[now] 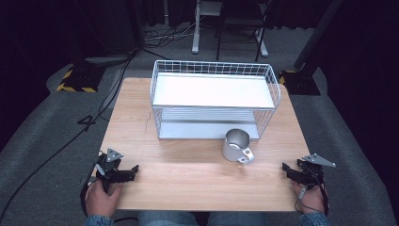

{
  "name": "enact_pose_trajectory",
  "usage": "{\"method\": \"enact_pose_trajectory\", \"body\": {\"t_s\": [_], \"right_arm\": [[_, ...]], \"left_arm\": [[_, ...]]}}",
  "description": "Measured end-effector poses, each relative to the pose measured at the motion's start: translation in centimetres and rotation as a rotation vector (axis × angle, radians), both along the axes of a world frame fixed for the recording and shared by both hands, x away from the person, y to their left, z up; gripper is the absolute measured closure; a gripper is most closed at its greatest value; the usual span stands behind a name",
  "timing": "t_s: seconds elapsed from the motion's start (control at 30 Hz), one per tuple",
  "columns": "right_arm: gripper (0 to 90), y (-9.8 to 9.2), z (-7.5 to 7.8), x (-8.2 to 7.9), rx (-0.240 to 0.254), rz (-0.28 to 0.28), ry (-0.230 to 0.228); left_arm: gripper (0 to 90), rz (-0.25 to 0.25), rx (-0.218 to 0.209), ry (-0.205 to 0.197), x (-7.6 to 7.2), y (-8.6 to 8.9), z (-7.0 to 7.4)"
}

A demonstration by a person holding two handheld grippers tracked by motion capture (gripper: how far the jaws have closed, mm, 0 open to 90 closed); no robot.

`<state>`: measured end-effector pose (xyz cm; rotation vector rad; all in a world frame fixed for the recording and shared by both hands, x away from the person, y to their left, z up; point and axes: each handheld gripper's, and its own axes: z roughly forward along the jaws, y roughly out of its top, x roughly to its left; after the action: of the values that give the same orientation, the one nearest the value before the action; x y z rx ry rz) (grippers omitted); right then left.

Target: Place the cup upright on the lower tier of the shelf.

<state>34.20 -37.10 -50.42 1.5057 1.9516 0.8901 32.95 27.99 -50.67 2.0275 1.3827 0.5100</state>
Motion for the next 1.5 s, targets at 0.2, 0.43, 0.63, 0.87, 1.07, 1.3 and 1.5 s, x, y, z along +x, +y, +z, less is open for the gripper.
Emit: {"method": "enact_pose_trajectory", "body": {"t_s": [0.2, 0.43, 0.63, 0.87, 1.07, 1.3, 1.5], "right_arm": [[32.7, 0.0, 0.0, 0.0, 0.003, 0.000, 0.000], [33.5, 0.0, 0.0, 0.0, 0.002, -0.004, 0.001], [34.9, 0.0, 0.0, -0.1, 0.004, -0.009, -0.003], [41.9, -0.1, 0.4, -0.6, 0.028, -0.006, -0.018], [39.4, 0.7, 2.0, -1.3, 0.090, 0.071, -0.066], [38.9, 3.0, 4.2, -1.8, 0.085, 0.186, -0.082], [38.6, 4.9, 5.4, -1.8, 0.104, 0.241, -0.082]], "left_arm": [[6.8, 0.000, 0.000, 0.000, 0.0, 0.0, 0.0], [6.8, 0.000, 0.000, 0.000, 0.0, 0.0, 0.0], [6.8, 0.000, 0.000, 0.000, 0.0, 0.0, 0.0], [6.8, 0.001, -0.001, 0.000, 0.0, 0.0, 0.0], [6.8, 0.001, -0.002, 0.000, 0.0, 0.0, 0.0], [6.8, 0.000, 0.000, 0.000, 0.0, 0.0, 0.0], [6.8, 0.001, 0.000, 0.000, 0.0, 0.0, 0.0]]}}
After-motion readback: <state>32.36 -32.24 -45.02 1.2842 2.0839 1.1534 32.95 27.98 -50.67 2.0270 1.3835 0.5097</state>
